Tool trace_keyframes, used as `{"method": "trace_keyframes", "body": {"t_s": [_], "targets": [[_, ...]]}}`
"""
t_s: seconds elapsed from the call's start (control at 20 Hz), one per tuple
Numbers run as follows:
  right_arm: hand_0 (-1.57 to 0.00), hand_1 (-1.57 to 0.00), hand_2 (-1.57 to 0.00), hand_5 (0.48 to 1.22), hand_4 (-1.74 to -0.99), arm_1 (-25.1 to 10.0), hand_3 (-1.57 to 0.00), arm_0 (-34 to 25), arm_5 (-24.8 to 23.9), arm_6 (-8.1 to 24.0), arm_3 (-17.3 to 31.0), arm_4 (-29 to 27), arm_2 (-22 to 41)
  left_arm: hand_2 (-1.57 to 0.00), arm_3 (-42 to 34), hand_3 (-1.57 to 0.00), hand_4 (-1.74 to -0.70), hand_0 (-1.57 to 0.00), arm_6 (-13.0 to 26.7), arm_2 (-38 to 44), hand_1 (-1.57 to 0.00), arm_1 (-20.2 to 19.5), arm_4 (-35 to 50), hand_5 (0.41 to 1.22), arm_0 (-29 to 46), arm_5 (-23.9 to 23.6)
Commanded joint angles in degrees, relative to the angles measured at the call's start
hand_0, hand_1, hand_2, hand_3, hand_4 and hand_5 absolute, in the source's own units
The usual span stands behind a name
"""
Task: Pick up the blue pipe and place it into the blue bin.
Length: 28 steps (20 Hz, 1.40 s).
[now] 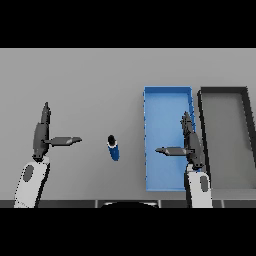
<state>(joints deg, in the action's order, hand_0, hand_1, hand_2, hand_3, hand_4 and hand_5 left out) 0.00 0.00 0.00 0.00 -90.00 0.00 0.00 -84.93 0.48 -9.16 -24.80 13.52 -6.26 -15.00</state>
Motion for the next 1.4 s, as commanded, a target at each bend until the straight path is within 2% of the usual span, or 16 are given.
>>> {"method": "trace_keyframes", "body": {"t_s": [0.0, 0.25, 0.3, 0.35, 0.4, 0.5, 0.6, 0.7, 0.8, 0.85, 1.0, 1.05, 1.1, 1.35], "targets": [[0.00, 0.00, 0.00, 0.594, -1.210, -0.08, 0.00, 0.01, 0.00, -0.01, -0.01, -0.08, -0.08, 0.00, -0.07, 0.00, -0.97, 0.00, -0.25, -0.05, 0.00, 0.09, -0.05, 0.594, 0.00, -0.08], [0.00, 0.00, 0.00, 0.594, -1.210, -0.94, 0.00, -0.30, 0.57, 0.18, 0.28, -0.92, -0.90, 0.00, 0.10, 0.00, -0.97, 0.00, 0.02, -0.72, 0.00, 0.99, -0.73, 0.594, -0.14, -0.85], [0.00, 0.00, 0.00, 0.594, -1.210, -4.91, 0.00, 0.76, 1.99, -3.16, -1.41, 3.68, 1.50, 0.00, -0.35, 0.00, -0.97, 0.00, -2.42, -2.76, 0.00, -3.26, -1.04, 0.594, 0.12, 6.00], [0.00, 0.00, 0.00, 0.592, -1.206, -7.22, 0.00, 1.80, 2.77, -5.24, -2.96, 6.44, 2.97, 0.00, -0.39, 0.00, -0.97, 0.00, -3.99, -3.49, 0.00, -6.25, -0.59, 0.595, 0.17, 10.79], [0.00, 0.00, 0.00, 0.589, -1.198, -8.81, 0.00, 2.62, 3.20, -5.62, -4.06, 8.43, 3.97, 0.00, -0.56, 0.00, -0.97, 0.00, -5.27, -3.84, 0.00, -8.34, -0.39, 0.596, 0.40, 13.78], [0.00, 0.00, 0.00, 0.587, -1.192, -10.08, 0.00, 3.19, 4.06, -5.54, -4.57, 9.65, 4.76, 0.00, -0.35, 0.00, -0.97, 0.00, -5.35, -4.72, 0.00, -9.77, -0.64, 0.596, 0.00, 16.45], [0.00, 0.00, 0.00, 0.587, -1.191, -9.85, 0.00, 3.86, 3.72, -5.61, -5.25, 11.11, 5.85, 0.00, -0.71, 0.00, -0.97, 0.00, -5.89, -5.19, 0.00, -10.21, -0.20, 0.598, 0.33, 18.07], [0.00, 0.00, 0.00, 0.583, -1.182, -10.23, 0.00, 3.83, 3.50, -4.61, -5.88, 11.29, 5.65, 0.00, -2.31, 0.00, -0.97, 0.00, -7.98, -5.89, 0.00, -11.22, -0.11, 0.590, 1.63, 19.93], [0.00, 0.00, 0.00, 0.579, -1.187, -9.78, 0.00, 3.27, 3.68, -3.15, -6.10, 10.65, 5.66, 0.00, -5.34, 0.00, -0.98, 0.00, -8.25, -7.70, 0.00, -12.20, -0.05, 0.583, 2.56, 22.31], [0.00, 0.00, 0.00, 0.579, -1.194, -9.72, 0.00, 3.63, 3.84, -3.83, -6.34, 10.31, 5.64, 0.00, -6.77, 0.00, -0.98, 0.00, -8.44, -8.49, 0.00, -13.05, 0.18, 0.578, 3.41, 23.87], [0.00, 0.00, 0.00, 0.581, -1.214, -9.59, 0.00, 2.33, 3.99, -2.70, -5.87, 9.88, 5.46, 0.00, -12.28, 0.00, -1.00, 0.00, -3.10, -12.12, 0.00, -13.94, -0.81, 0.530, 4.99, 24.85], [0.00, 0.00, 0.00, 0.580, -1.225, -9.68, 0.00, 3.30, 4.55, -4.14, -6.51, 9.04, 5.29, 0.00, -13.55, 0.00, -1.02, 0.00, -0.70, -13.64, 0.00, -13.89, -1.34, 0.512, 4.96, 25.32], [0.00, 0.00, 0.00, 0.576, -1.229, -9.70, 0.00, 3.15, 4.43, -3.56, -6.74, 8.89, 5.11, 0.00, -13.34, 0.00, -1.03, 0.00, 0.96, -14.75, 0.00, -13.60, -1.73, 0.496, 4.45, 26.08], [0.00, 0.00, 0.00, 0.571, -1.213, -9.54, 0.00, 3.84, 4.30, -3.49, -6.72, 9.98, 5.86, 0.00, -13.86, 0.00, -1.10, 0.00, 0.86, -20.11, 0.00, -10.70, -6.16, 0.466, 4.11, 27.28]]}}
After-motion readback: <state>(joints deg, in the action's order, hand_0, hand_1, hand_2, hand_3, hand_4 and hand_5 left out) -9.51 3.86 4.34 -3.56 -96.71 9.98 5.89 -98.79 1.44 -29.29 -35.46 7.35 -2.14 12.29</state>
